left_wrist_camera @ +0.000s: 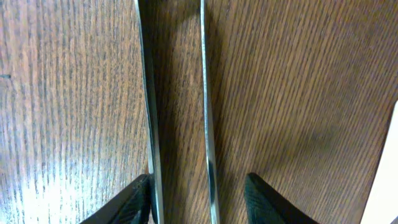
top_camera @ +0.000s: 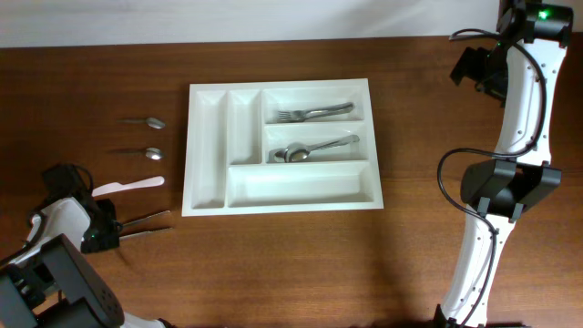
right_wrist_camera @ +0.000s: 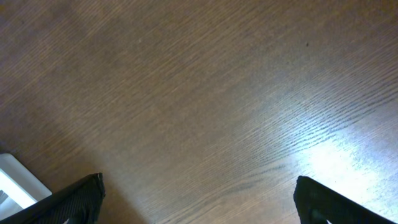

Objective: Pack container
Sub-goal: 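Lower the left gripper and close it on the tongs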

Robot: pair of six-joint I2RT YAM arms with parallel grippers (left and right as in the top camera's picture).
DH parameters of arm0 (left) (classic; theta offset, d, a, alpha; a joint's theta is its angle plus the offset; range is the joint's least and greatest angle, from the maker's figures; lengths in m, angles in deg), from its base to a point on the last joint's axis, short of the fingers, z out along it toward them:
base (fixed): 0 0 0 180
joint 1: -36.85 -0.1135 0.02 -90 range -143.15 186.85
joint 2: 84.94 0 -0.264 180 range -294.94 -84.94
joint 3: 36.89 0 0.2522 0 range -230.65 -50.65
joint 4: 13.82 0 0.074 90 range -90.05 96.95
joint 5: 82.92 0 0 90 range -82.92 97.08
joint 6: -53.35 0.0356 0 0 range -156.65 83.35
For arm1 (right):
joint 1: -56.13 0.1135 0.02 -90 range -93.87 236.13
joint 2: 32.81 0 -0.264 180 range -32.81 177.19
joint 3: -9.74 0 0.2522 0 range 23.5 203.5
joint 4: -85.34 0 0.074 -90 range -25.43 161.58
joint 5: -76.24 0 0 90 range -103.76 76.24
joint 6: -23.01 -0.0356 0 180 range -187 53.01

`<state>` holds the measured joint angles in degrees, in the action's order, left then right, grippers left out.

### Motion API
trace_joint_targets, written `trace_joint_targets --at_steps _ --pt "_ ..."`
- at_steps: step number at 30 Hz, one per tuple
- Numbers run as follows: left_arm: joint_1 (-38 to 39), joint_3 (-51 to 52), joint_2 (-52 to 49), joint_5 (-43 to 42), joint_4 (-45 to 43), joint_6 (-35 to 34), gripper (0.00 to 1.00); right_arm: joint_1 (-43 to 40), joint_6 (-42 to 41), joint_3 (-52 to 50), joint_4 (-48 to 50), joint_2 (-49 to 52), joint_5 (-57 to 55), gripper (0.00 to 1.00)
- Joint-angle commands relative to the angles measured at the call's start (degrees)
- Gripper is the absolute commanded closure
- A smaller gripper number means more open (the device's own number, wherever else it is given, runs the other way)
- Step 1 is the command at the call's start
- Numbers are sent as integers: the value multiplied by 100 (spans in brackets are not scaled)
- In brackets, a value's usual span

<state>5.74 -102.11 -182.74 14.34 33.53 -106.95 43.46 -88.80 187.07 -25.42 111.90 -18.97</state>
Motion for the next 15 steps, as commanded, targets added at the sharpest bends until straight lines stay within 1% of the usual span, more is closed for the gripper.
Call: trace_joint_targets --at_steps 1,3,4,5,6,7,8,11,15 --pt "-24 79 -260 -282 -2 -39 53 -26 39 85 -33 -184 9 1" --pt "-24 79 -260 -315 122 -39 68 -26 39 85 -33 -184 9 1" --pt "-24 79 -260 -334 181 -39 73 -26 39 85 -33 -184 9 1" --pt "-24 79 -260 -345 238 -37 80 -26 39 85 -31 -184 9 1" --pt "-22 79 -260 -345 295 -33 89 -26 39 85 -33 -184 9 1" --pt "-17 79 -260 -345 348 -7 94 -26 39 85 -33 -184 11 1" --pt "-17 79 -260 -348 376 59 98 -26 39 85 -33 -184 9 1" --pt "-17 79 -260 -343 455 339 98 -26 39 85 -33 -184 9 1" --pt "-17 79 -260 -343 494 901 98 -26 39 85 -33 -184 9 1"
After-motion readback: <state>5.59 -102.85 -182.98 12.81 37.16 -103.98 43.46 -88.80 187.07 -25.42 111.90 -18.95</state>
